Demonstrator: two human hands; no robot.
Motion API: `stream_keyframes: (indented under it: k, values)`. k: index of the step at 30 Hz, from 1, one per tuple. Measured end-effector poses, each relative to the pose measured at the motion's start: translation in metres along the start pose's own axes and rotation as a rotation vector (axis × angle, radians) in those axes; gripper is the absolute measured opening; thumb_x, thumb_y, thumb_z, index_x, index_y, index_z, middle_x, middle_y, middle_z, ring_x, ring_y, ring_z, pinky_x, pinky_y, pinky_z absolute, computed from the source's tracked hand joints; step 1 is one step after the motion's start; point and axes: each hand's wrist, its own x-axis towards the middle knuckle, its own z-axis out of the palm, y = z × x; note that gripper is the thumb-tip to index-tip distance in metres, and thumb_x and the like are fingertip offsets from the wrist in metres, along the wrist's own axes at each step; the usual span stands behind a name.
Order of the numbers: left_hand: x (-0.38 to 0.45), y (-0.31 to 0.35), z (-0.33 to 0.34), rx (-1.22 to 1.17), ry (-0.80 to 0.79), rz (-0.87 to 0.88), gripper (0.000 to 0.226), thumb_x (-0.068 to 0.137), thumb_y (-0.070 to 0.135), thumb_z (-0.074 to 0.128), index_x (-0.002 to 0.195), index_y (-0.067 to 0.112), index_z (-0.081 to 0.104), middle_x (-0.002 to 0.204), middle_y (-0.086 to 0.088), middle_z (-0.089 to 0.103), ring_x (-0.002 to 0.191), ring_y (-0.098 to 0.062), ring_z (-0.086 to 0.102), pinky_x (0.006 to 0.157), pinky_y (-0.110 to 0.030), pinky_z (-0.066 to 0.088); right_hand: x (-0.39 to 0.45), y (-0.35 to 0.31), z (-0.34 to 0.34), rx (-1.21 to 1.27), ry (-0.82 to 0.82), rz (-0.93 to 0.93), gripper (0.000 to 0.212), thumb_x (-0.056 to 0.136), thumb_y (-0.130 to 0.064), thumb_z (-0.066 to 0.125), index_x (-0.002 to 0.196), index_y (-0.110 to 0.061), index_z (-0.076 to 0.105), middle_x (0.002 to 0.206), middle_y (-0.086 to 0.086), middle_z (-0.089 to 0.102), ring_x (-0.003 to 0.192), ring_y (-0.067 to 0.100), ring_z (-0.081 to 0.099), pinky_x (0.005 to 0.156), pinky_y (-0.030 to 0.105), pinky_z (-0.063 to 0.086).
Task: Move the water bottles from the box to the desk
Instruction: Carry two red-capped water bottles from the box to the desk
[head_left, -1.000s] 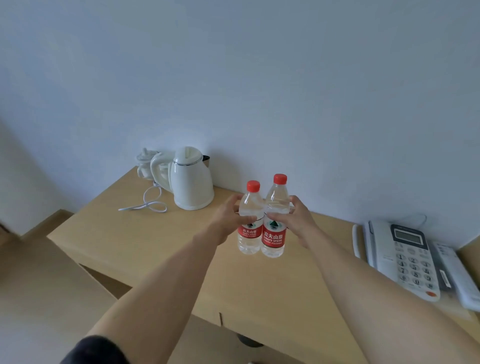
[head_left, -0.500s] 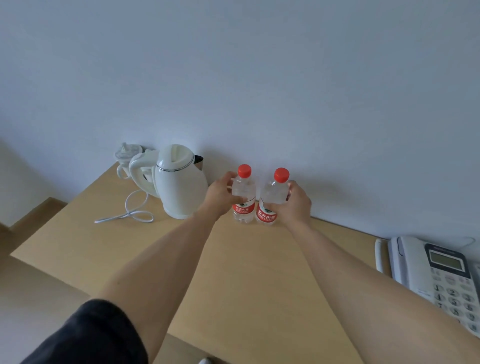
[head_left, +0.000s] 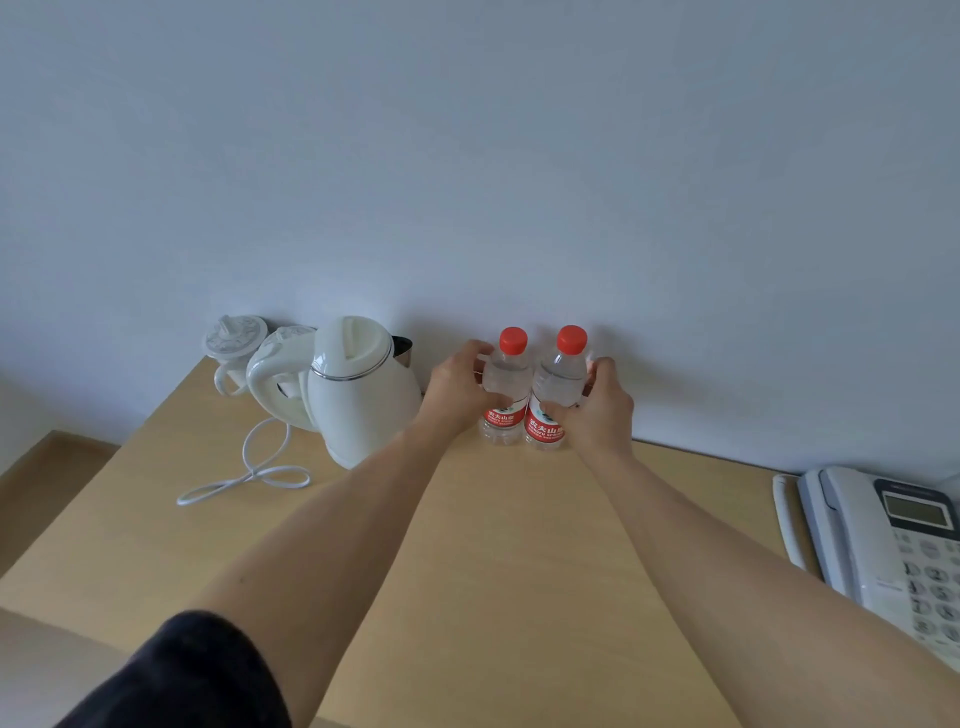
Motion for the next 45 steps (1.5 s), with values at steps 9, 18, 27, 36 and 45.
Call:
stream_keyframes:
  k: [9, 18, 27, 36, 45]
  values:
    - [-0.001, -0.001, -0.003, 0.003, -0.021, -0.008, 0.061, 0.068, 0.024, 0.088, 0.121, 0.018, 0.059, 0.104, 0.003, 0.068, 0.097, -0.017, 0.066, 0.081, -0.033, 0.055, 0.003, -0.005, 0.0, -0.046, 0.007, 0.028, 0.054, 0.068, -0.032, 0.088, 0.098, -0.01, 0.049, 0.091, 0.006, 0.059, 0.084, 0.024, 0.056, 0.068, 0.03, 0.038]
    - [-0.002, 0.012, -0.006, 0.05, 0.062, 0.05, 0.05, 0.069, 0.03, 0.089, 0.11, 0.016, 0.064, 0.091, 0.004, 0.065, 0.087, -0.019, 0.064, 0.071, -0.029, 0.048, 0.004, -0.016, -0.009, -0.032, 0.076, -0.079, 0.046, 0.073, -0.035, 0.086, 0.103, -0.014, 0.058, 0.092, 0.001, 0.059, 0.085, 0.018, 0.054, 0.072, 0.026, 0.036]
    - [0.005, 0.006, -0.02, 0.079, 0.098, -0.001, 0.054, 0.07, 0.025, 0.089, 0.116, 0.014, 0.066, 0.096, 0.0, 0.068, 0.09, -0.021, 0.066, 0.078, -0.036, 0.057, 0.006, -0.017, -0.006, -0.025, 0.077, -0.078, 0.041, 0.073, -0.027, 0.086, 0.101, -0.014, 0.059, 0.088, -0.001, 0.056, 0.081, 0.018, 0.051, 0.071, 0.026, 0.036]
    - [0.006, 0.01, -0.024, 0.098, 0.073, -0.007, 0.052, 0.075, 0.03, 0.086, 0.119, 0.012, 0.064, 0.106, -0.003, 0.069, 0.098, -0.022, 0.063, 0.081, -0.033, 0.052, 0.005, -0.031, 0.01, 0.012, 0.034, -0.109, 0.043, 0.074, -0.023, 0.087, 0.105, -0.01, 0.06, 0.09, -0.002, 0.056, 0.084, 0.018, 0.051, 0.073, 0.026, 0.037]
    - [0.002, 0.015, -0.011, 0.057, 0.092, -0.008, 0.05, 0.073, 0.026, 0.088, 0.115, 0.01, 0.066, 0.103, -0.006, 0.071, 0.093, -0.023, 0.066, 0.079, -0.034, 0.053, 0.007, -0.022, 0.0, -0.025, 0.061, -0.11, 0.04, 0.075, -0.021, 0.086, 0.103, -0.01, 0.061, 0.086, -0.003, 0.056, 0.081, 0.017, 0.052, 0.072, 0.027, 0.039]
